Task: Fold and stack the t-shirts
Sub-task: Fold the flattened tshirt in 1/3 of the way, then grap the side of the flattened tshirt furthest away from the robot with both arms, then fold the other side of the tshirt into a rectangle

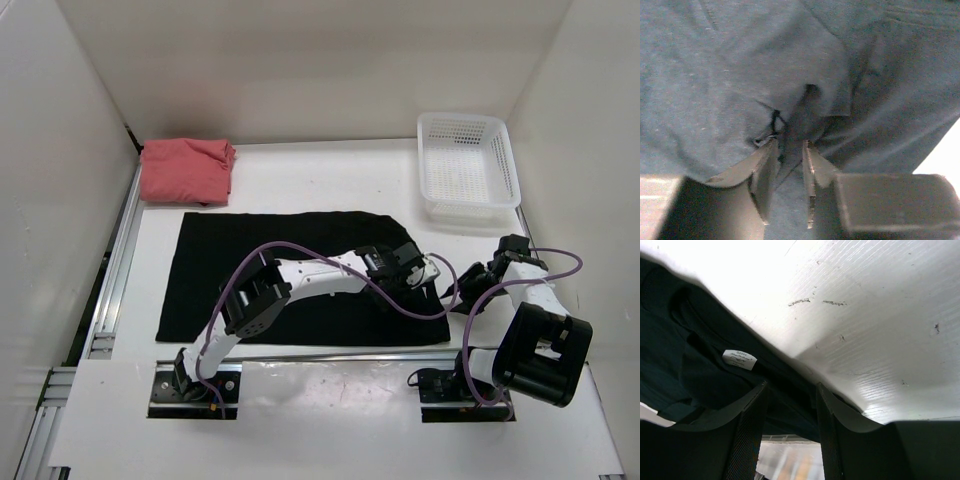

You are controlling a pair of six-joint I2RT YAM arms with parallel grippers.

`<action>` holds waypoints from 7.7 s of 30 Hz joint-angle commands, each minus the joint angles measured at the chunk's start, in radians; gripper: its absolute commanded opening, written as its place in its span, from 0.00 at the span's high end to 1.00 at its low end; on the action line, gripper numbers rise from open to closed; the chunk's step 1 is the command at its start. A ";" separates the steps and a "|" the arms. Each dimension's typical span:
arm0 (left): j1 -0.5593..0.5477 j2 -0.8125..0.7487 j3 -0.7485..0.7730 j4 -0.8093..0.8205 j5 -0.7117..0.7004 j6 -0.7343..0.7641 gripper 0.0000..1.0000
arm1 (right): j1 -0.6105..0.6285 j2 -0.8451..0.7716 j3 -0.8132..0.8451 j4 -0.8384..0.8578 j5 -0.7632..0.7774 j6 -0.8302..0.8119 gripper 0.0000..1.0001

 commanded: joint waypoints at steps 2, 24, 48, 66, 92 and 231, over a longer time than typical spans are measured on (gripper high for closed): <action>0.009 -0.018 0.046 0.009 -0.065 0.000 0.68 | -0.004 -0.010 -0.003 0.005 -0.026 -0.017 0.53; 0.000 -0.038 0.009 0.009 -0.128 0.000 0.90 | -0.004 0.010 0.006 0.014 -0.035 -0.017 0.53; 0.262 -0.038 0.168 -0.134 -0.087 0.000 0.90 | 0.028 0.000 0.080 0.015 -0.075 -0.057 0.53; 0.325 -0.015 0.170 -0.237 -0.194 0.000 0.03 | 0.039 -0.020 0.122 -0.075 0.012 -0.057 0.41; 1.276 -0.251 -0.047 -0.091 -0.098 0.000 0.02 | 0.604 0.899 1.372 -0.196 0.398 -0.064 0.35; 1.260 -0.272 -0.109 -0.102 -0.090 0.000 0.90 | 0.506 0.659 1.255 0.063 0.167 -0.214 1.00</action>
